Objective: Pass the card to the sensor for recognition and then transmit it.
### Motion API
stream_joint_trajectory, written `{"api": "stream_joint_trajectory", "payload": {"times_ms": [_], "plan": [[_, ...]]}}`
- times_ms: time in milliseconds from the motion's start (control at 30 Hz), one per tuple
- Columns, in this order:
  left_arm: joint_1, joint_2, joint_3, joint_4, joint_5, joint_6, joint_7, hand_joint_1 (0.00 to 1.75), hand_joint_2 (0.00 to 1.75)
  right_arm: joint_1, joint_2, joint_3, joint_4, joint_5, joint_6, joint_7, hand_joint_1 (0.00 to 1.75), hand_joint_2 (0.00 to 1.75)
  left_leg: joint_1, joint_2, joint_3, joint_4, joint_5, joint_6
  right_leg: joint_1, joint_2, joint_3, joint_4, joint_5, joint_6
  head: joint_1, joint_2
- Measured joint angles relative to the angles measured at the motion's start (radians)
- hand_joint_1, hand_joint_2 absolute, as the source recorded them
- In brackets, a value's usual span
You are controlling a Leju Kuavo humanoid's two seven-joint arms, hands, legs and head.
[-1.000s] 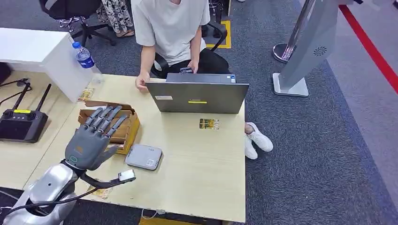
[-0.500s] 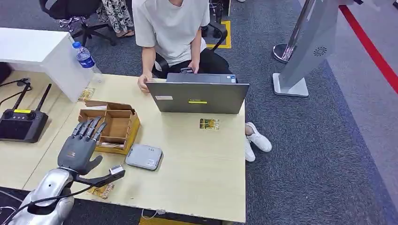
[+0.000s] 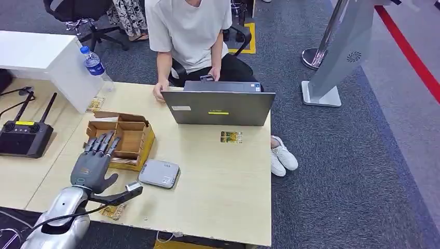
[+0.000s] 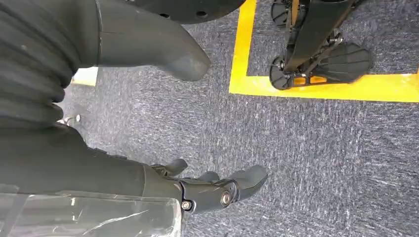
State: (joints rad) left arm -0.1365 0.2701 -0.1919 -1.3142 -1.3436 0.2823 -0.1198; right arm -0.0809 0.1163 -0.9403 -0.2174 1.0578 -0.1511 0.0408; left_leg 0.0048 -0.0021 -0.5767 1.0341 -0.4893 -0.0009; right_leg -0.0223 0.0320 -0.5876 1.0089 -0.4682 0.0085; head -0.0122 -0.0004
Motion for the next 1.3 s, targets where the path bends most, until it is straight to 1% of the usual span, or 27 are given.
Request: {"api": "stream_joint_trajectory", "payload": {"times_ms": [167,333,400,600,933,1100,1200,1300], "plan": [[-0.020,-0.024,0.000,0.011,0.000,0.000,-0.003,0.00,1.75,0.000,0.000,0.000,0.000,0.008,-0.002,0.001,0.00,1.75,0.000,0.000,0.000,0.000,0.000,0.000,0.000,0.000,0.000,0.000,0.000,0.000,0.000,0.000],[-0.034,-0.036,0.000,0.017,0.000,-0.006,0.029,0.00,1.75,-0.001,0.000,0.000,0.000,0.008,-0.002,0.002,0.00,1.75,0.000,0.000,0.000,0.000,0.000,0.000,0.000,0.000,0.000,0.000,0.000,0.000,0.001,0.000],[-0.041,-0.037,0.000,0.022,-0.002,-0.013,0.037,0.00,1.75,-0.001,0.000,0.000,0.000,0.009,-0.002,0.002,0.00,1.75,0.000,0.000,0.000,0.000,0.000,0.000,0.000,0.000,0.000,0.000,0.000,0.000,0.000,0.000],[-0.065,-0.037,0.011,0.059,-0.005,-0.059,0.066,0.00,1.75,-0.002,0.000,0.000,0.000,0.011,0.002,0.008,0.00,1.75,0.000,0.000,0.000,0.000,0.000,0.000,0.000,0.000,0.000,0.000,0.000,0.000,0.000,0.000],[-0.076,-0.038,0.018,0.101,-0.003,-0.062,0.066,0.00,1.75,-0.005,0.000,0.000,0.000,0.011,0.004,0.010,0.00,1.75,0.000,0.000,0.000,0.000,0.000,0.000,0.000,0.000,0.000,0.000,0.000,0.000,0.001,0.000],[-0.076,-0.038,0.018,0.108,0.006,-0.050,0.041,0.00,1.75,-0.004,0.000,0.000,0.000,0.011,0.004,0.010,0.00,1.75,0.000,0.000,0.000,0.000,0.000,0.000,0.000,0.000,0.000,0.000,0.000,0.000,0.000,0.000],[-0.075,-0.039,0.018,0.108,0.018,-0.015,-0.008,0.00,1.75,-0.004,0.000,0.000,0.000,0.016,0.004,0.007,0.00,1.75,0.000,0.000,0.000,0.000,0.000,0.000,0.000,0.000,0.000,0.000,0.000,0.000,0.000,0.000],[-0.074,-0.043,0.018,0.108,0.025,0.002,-0.027,0.00,1.75,-0.005,0.000,0.000,0.000,0.020,0.005,0.005,0.00,1.75,0.000,0.000,0.000,0.000,0.000,0.000,0.000,0.000,0.000,0.000,0.000,0.000,0.001,0.000]]}}
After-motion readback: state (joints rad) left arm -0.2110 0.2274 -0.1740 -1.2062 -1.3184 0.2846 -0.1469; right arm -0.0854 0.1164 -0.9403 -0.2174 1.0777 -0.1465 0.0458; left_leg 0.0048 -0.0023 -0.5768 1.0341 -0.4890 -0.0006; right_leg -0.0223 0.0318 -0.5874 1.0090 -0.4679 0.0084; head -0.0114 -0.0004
